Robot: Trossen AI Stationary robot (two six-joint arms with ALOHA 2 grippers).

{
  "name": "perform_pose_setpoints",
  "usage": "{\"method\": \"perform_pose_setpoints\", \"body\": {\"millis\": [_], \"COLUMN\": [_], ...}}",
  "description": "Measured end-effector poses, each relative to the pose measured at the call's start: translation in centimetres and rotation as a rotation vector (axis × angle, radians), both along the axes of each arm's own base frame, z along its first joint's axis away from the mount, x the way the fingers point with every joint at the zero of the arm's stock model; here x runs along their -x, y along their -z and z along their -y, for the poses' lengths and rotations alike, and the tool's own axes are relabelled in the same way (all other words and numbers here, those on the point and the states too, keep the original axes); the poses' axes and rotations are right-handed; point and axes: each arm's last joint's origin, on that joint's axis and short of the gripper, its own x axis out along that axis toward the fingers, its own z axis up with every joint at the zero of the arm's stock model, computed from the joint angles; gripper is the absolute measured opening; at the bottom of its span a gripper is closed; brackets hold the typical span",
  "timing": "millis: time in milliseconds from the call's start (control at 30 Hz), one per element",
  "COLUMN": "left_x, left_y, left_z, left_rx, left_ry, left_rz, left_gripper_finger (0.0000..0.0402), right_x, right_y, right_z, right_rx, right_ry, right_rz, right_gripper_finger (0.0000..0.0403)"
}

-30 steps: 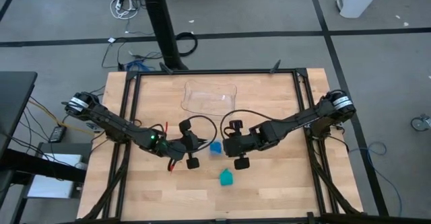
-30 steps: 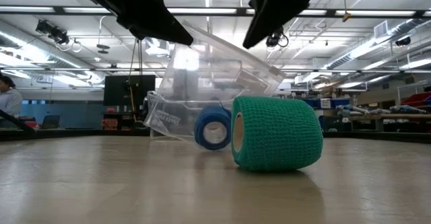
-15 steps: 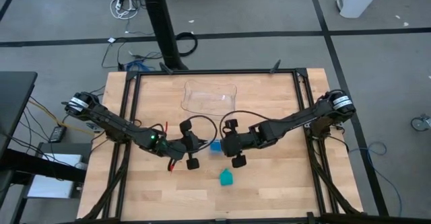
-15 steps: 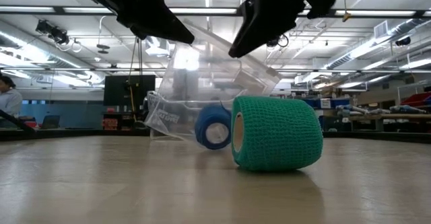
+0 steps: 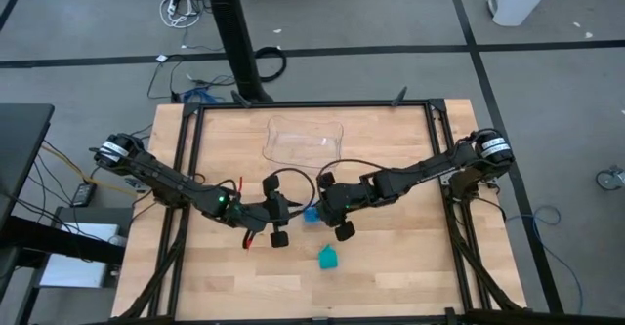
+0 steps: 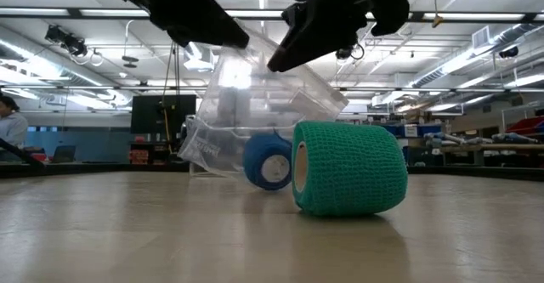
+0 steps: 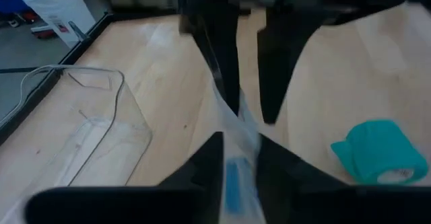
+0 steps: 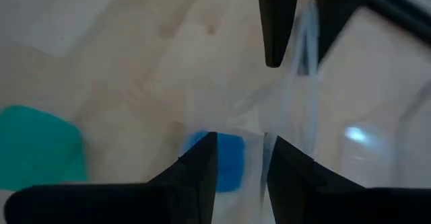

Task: Roll bandage
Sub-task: Put the rolled green bandage into the transparent zip bag

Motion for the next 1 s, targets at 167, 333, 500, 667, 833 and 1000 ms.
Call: {"method": "perform_pose_setpoints", "body": {"millis": [167, 333, 500, 667, 833, 1000], "left_x": [-0.2, -0.3, -1.1, -2.0, -3.6, -4.9], "left_y": [-0.3, -0.6, -2.5, -3.9, -4.0, -3.9], "left_z": [0.1, 0.2, 0.2, -0.7, -1.1, -0.8], "left_rx": [0.024, 0.005, 0.028, 0.145, 0.144, 0.125], "left_ry": [0.006, 0.038, 0.041, -0.019, -0.067, -0.082], "left_rz": [0.035, 0.024, 0.077, 0.077, -0.023, -0.065], "left_gripper_finger": [0.0140, 0.0160, 0.0160, 0.0161, 0.0161, 0.0161], "right_x": [-0.1, 0.0, 0.1, 0.2, 0.1, 0.1], "right_y": [0.0, 0.1, 0.2, 0.2, 0.1, 0.1], "right_z": [0.4, 0.4, 0.3, 0.3, 0.3, 0.4], "right_rx": [-0.033, -0.032, -0.053, -0.062, -0.065, -0.039], "right_ry": [0.019, 0.027, 0.044, 0.061, 0.073, 0.096], "right_rz": [-0.005, -0.023, -0.037, -0.037, -0.035, -0.035], "right_gripper_finger": [0.0072, 0.0008, 0.0001, 0.0001, 0.0000, 0.0000]}}
